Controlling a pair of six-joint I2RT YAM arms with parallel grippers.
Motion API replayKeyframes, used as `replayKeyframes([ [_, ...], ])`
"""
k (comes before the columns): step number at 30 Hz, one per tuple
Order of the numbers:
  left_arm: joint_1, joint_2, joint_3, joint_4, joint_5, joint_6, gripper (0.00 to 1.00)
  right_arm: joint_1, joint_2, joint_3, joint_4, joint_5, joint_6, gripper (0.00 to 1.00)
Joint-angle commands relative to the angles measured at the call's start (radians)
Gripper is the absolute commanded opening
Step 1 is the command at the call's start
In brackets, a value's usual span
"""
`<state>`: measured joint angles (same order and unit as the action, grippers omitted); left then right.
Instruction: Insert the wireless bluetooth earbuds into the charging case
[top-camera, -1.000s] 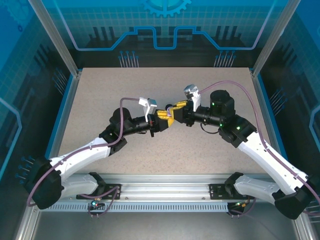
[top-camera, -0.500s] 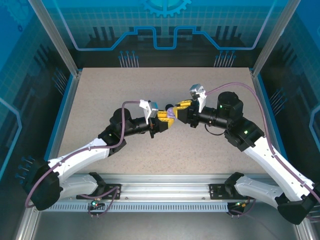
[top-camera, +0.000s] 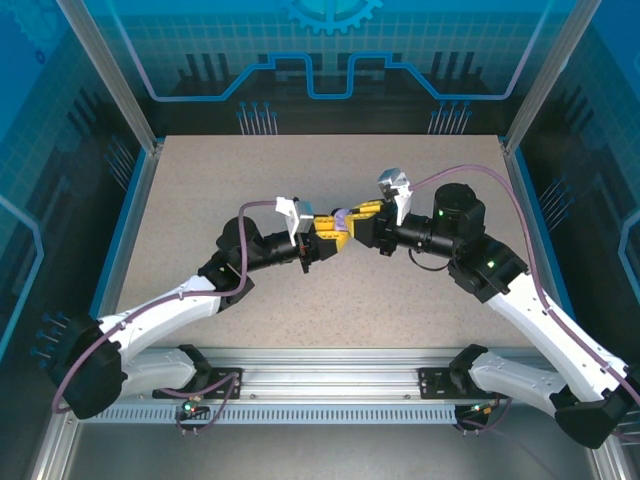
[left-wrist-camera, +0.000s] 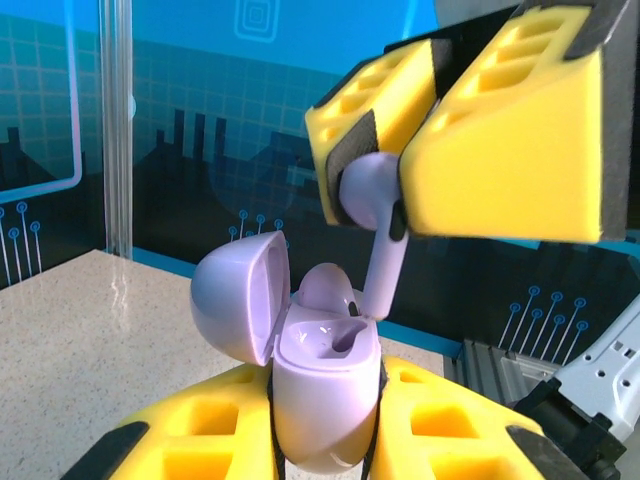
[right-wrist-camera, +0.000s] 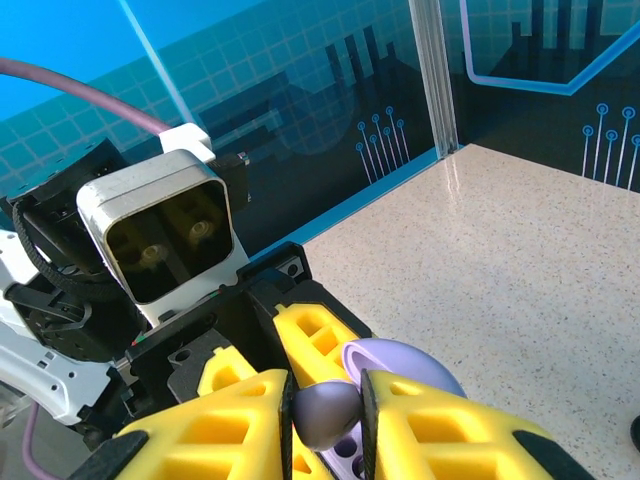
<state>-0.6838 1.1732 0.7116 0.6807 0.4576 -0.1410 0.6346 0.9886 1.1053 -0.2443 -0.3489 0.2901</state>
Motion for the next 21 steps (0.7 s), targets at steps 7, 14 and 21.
replayKeyframes([
  [7, -0.007, -0.004, 0.006, 0.074, 0.011, -0.016, 0.0, 0.012, -0.002, 0.0, 0.001, 0.004, 0.0, 0.25],
  [14, -0.007, -0.001, 0.005, 0.075, 0.014, -0.017, 0.0, 0.011, -0.004, -0.001, -0.004, 0.021, -0.002, 0.25],
  [21, -0.007, -0.005, 0.005, 0.069, 0.02, -0.015, 0.0, 0.011, -0.001, -0.002, -0.009, 0.043, -0.003, 0.25],
])
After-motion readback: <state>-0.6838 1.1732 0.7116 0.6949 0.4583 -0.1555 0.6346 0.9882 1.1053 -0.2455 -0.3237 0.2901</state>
